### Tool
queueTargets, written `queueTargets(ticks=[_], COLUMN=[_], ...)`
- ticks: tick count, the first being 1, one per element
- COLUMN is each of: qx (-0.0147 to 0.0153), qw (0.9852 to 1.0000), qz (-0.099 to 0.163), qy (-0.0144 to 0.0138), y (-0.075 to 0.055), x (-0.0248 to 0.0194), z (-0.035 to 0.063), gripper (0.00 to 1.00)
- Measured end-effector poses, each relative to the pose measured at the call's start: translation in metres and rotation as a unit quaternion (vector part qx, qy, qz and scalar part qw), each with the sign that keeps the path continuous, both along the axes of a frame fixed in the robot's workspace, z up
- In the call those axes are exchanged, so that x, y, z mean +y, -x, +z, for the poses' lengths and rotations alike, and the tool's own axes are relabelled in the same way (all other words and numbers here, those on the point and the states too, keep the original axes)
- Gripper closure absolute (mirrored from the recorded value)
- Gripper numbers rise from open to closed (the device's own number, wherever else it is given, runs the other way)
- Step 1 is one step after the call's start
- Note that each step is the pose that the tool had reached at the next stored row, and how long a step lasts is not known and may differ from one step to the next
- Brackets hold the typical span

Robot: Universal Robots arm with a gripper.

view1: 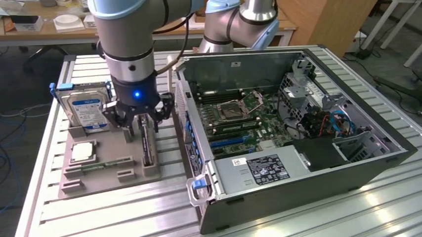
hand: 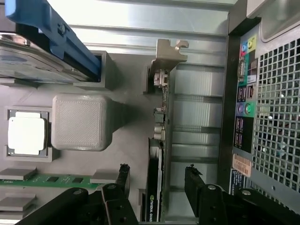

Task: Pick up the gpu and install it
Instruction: 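Pick up the gpu and move the gpu toward the slot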

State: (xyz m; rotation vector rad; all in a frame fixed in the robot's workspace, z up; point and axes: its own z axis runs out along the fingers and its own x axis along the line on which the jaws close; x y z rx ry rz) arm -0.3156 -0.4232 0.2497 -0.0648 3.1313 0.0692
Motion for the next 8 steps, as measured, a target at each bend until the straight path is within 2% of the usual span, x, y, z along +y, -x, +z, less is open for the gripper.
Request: queueTargets(ticks=[8], qx=[0.0], qw=[1.0], qz=[0.0], qy=[0.0], y=[0.001], x=[0.0], z=[-0.0146], gripper=[0.41])
